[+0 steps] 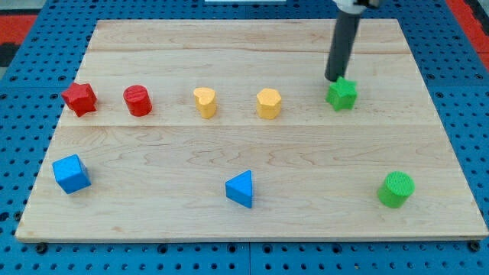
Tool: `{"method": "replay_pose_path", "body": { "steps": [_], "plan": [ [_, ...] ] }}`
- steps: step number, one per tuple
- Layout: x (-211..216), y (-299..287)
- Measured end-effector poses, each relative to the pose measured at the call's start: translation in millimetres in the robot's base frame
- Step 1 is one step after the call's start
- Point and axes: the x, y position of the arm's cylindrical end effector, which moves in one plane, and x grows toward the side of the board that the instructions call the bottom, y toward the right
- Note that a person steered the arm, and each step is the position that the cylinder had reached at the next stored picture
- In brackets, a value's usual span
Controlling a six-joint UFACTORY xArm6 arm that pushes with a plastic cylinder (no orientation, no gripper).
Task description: Adjust the green star right horizontally towards the yellow hexagon
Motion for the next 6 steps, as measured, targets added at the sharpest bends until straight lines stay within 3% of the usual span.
{"method": "replay_pose_path", "body": {
  "steps": [1,2,3,4,5,6],
  "plan": [
    [21.9,-7.2],
    [-12.9,34.7],
    [15.8,107.4],
    [61.1,55.9],
    [40.5,15.6],
    [83.5,58.6]
  ]
}}
